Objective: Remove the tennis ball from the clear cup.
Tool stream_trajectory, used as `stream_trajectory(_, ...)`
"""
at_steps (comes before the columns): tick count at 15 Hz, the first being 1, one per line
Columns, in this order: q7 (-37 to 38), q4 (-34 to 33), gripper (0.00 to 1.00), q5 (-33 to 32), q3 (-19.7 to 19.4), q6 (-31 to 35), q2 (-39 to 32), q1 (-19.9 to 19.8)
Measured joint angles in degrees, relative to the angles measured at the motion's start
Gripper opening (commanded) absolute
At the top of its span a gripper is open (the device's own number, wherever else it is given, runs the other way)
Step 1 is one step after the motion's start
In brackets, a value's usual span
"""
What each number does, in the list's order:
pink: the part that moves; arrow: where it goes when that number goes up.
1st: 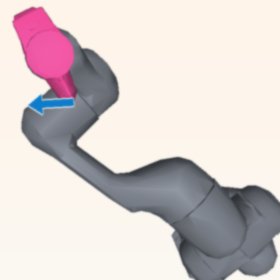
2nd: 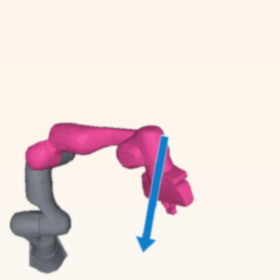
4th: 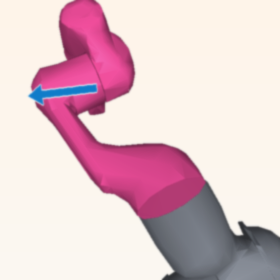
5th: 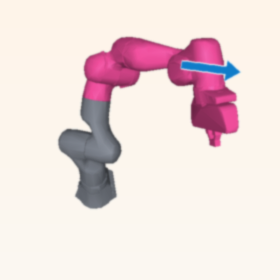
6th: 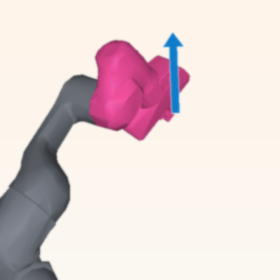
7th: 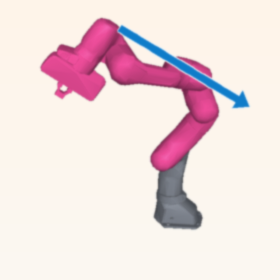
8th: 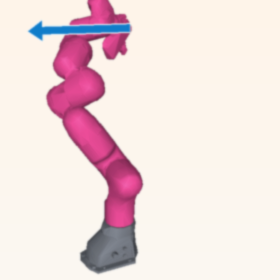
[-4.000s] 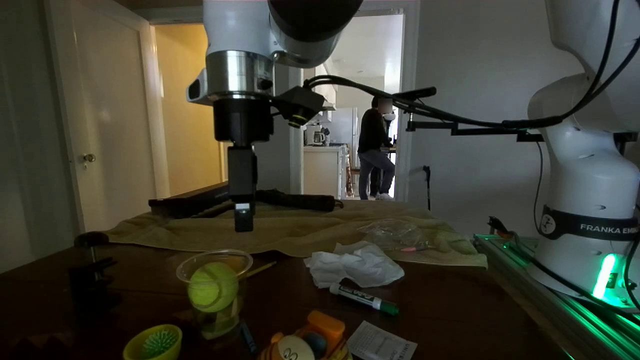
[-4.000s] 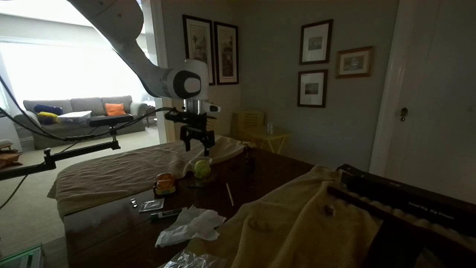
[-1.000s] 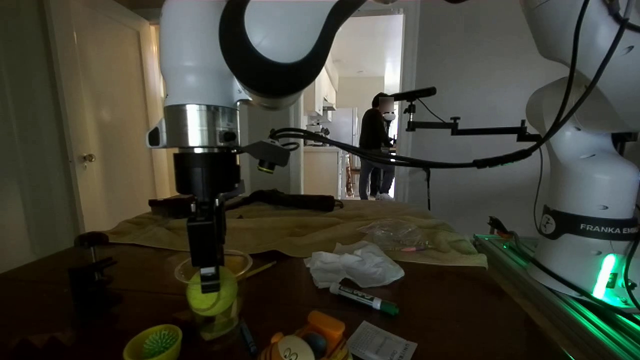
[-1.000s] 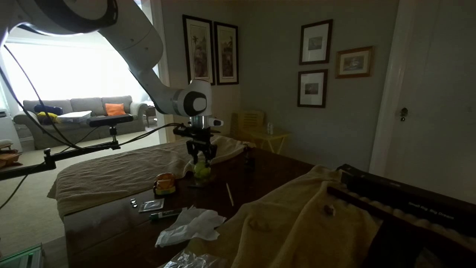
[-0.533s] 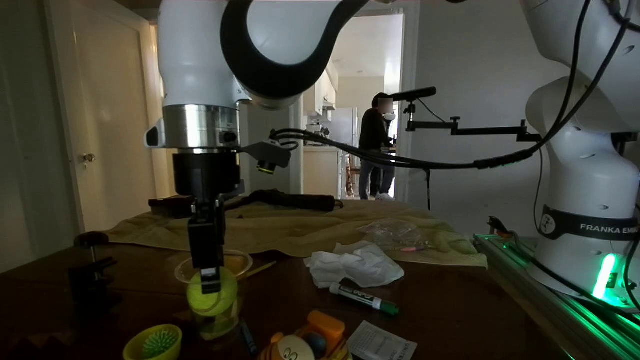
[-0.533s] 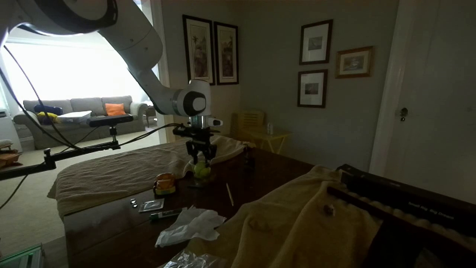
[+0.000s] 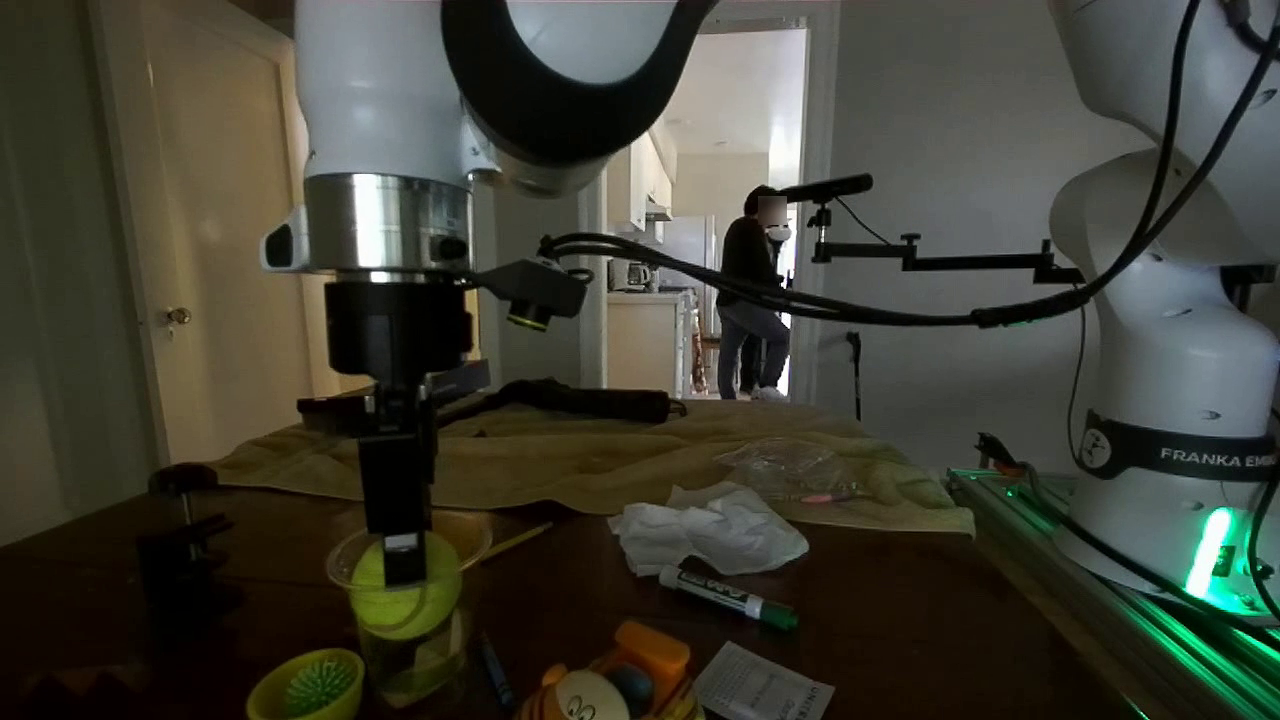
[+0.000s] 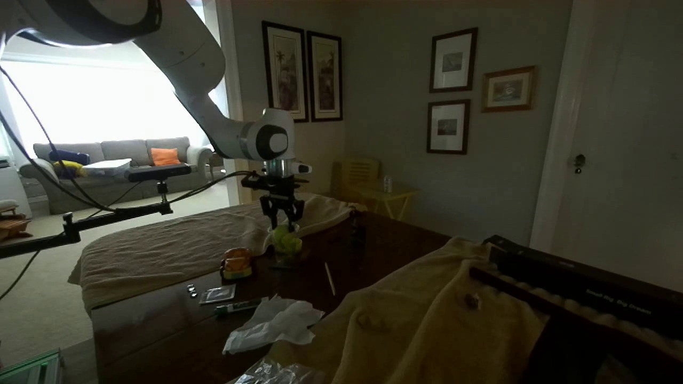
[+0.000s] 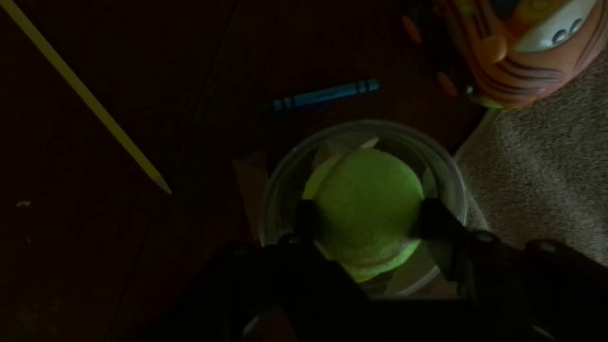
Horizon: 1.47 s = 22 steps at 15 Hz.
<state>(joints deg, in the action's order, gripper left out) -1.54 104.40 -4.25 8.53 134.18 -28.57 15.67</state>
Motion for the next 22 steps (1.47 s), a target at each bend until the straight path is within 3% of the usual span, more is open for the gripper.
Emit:
stream_trajectory(12,3.8,-0.2,0.34,0.0,-0.5,-5.3,10.3,0.1)
stream_trajectory(17,7.5,-0.1,0.34,0.0,-3.3,-5.3,13.2,-2.8)
stream_trajectory(22,9.3,0.7,0.34,0.0,-5.8,-3.5,11.7,-6.5)
